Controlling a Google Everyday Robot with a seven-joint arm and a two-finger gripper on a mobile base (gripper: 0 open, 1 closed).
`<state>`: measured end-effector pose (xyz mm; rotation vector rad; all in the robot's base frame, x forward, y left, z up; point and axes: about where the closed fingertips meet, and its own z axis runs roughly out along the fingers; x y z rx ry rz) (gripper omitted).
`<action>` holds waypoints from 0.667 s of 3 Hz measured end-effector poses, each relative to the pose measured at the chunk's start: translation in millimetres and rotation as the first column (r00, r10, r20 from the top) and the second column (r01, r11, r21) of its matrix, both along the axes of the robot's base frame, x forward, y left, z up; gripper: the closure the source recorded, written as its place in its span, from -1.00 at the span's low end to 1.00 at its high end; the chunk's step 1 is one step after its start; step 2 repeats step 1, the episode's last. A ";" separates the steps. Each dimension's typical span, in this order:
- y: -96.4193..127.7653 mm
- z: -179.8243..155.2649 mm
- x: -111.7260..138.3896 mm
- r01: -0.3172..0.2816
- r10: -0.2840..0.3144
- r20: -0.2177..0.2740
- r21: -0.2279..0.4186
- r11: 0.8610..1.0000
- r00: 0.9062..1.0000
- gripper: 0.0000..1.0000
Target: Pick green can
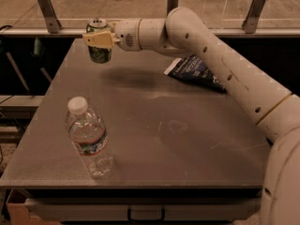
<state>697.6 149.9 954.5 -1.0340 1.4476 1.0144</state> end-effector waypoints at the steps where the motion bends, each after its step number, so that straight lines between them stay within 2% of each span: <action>1: -1.7 2.3 -2.9 -0.006 0.006 -0.001 0.007 1.000 1.000 1.00; 2: -1.7 2.3 -2.9 -0.006 0.006 -0.001 0.007 1.000 1.000 1.00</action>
Offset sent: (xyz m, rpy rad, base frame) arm 0.0000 0.0000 0.0000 0.0000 0.0000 0.0000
